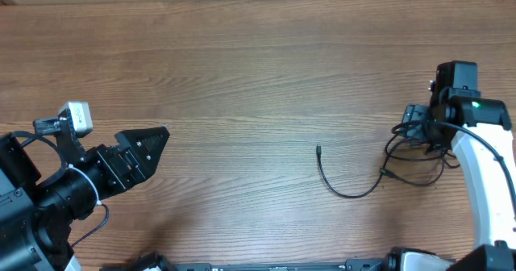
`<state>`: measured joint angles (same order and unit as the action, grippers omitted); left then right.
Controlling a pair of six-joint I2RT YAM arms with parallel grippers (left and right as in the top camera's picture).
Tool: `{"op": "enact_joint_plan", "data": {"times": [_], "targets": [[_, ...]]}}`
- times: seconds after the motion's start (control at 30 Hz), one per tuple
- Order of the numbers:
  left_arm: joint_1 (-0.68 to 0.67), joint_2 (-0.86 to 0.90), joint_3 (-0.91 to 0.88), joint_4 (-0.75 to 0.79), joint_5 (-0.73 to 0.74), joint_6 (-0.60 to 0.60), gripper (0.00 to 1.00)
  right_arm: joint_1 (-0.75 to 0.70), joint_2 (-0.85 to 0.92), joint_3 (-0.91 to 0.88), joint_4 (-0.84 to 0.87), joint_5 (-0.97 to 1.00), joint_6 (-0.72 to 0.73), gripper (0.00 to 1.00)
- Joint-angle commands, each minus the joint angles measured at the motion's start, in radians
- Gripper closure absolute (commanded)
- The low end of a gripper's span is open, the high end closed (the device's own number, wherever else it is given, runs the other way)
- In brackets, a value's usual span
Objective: Untangle cables
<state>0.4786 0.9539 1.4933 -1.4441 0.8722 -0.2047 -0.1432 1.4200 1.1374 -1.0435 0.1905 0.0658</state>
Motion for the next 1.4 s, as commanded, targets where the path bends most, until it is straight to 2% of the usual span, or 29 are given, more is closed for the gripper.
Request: {"op": "enact_joint_plan", "data": {"times": [0.0,0.2,0.47,0.73,0.93,1.0,1.03,1.1,1.17,1.2,1.37], "targets": [[0.005,-0.006,0.014,0.001,0.014,0.026,0.00,-0.004,0.025,-0.026,0.043,-0.001,-0.076,0.21],[0.005,-0.006,0.014,0.002,0.008,0.026,0.00,-0.004,0.086,-0.028,0.113,-0.001,-0.076,0.20],[0.005,-0.006,0.014,0.004,0.008,0.026,0.00,-0.028,0.158,-0.028,0.188,0.043,-0.153,0.21],[0.005,-0.006,0.014,0.003,0.007,0.026,0.00,-0.169,0.185,-0.029,0.274,0.045,-0.187,0.27],[0.005,-0.006,0.014,0.005,0.007,0.026,0.00,-0.279,0.228,-0.029,0.287,-0.126,-0.187,0.33],[0.005,-0.006,0.014,0.006,0.007,0.026,0.00,-0.300,0.245,-0.030,0.289,-0.163,-0.187,0.42],[0.005,-0.006,0.014,0.007,0.007,0.026,0.00,-0.307,0.254,-0.031,0.291,-0.172,-0.187,0.53],[0.005,-0.006,0.014,0.008,0.007,0.026,0.00,-0.311,0.268,-0.031,0.293,-0.184,-0.187,0.70],[0.005,-0.006,0.014,0.008,0.007,0.026,0.00,-0.311,0.279,-0.031,0.295,-0.216,-0.186,0.80],[0.005,-0.006,0.014,0.009,0.007,0.026,0.00,-0.311,0.283,-0.031,0.295,-0.233,-0.186,0.96],[0.005,-0.006,0.014,0.009,0.008,0.026,0.00,-0.301,0.283,-0.021,0.298,-0.417,-0.165,0.96]]}}
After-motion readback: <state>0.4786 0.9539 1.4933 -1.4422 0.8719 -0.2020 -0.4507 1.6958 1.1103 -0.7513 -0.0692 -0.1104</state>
